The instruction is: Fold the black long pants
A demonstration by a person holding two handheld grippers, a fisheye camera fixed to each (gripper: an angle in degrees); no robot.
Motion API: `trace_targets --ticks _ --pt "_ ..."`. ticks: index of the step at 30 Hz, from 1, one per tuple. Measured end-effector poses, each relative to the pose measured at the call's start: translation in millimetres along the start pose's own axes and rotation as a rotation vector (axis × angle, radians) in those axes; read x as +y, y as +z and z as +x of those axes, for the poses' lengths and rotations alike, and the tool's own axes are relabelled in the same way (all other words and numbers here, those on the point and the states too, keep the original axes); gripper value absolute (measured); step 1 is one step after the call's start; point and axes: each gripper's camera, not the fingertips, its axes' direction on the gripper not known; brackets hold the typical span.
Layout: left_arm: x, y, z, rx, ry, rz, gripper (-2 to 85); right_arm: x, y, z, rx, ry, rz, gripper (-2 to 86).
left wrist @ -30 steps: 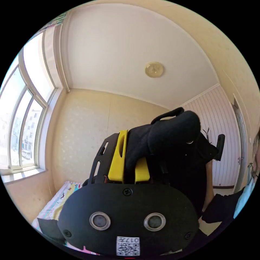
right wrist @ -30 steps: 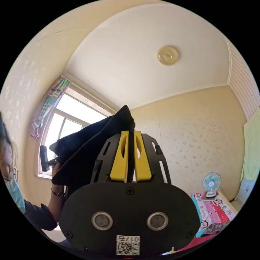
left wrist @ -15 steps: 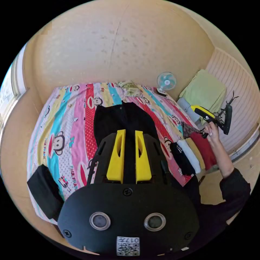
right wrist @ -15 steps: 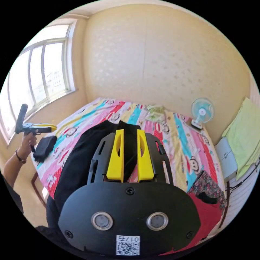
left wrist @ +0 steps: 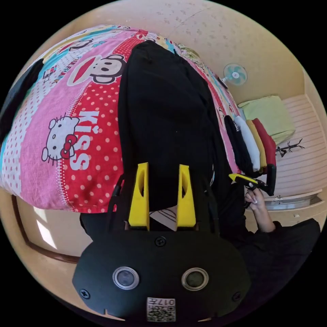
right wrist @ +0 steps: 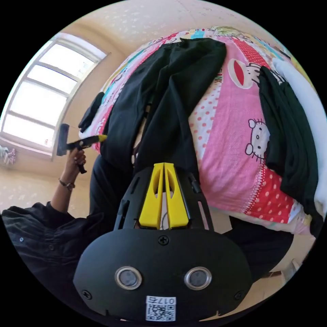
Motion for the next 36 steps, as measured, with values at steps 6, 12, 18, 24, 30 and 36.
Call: trace_targets --ticks 6,12,18,24,30,36 --pt "35.4 -19.2 -11.6 0.107 -0.102 0.012 -0.7 38.7 -64.7 32.0 0.152 -0.007 0.182 3.9" --pt "68.3 -35.2 -2.0 0.206 -0.125 0.102 2.3 13.1 14.6 31.1 0.091 -0.04 0.036 10.7" --pt "68.1 -33.2 108.8 -0.115 0.113 -0.039 5.4 57.2 1.6 30.7 0.11 -0.015 0.08 3.6" --pt "54.4 -11.0 178.5 0.068 0.302 -0.109 8.6 178.2 -41.8 68.7 0.351 0.263 0.286 2.7" --pt "9.2 31.1 262.5 0.286 0.387 -0.136 13.7 194.5 -45.7 58.1 0.148 0.244 0.334 2.2" --pt "-2.8 61.0 328.7 0.342 0.427 -0.221 20.0 207.2 -55.9 -28.4 0.039 -0.121 0.445 1.8"
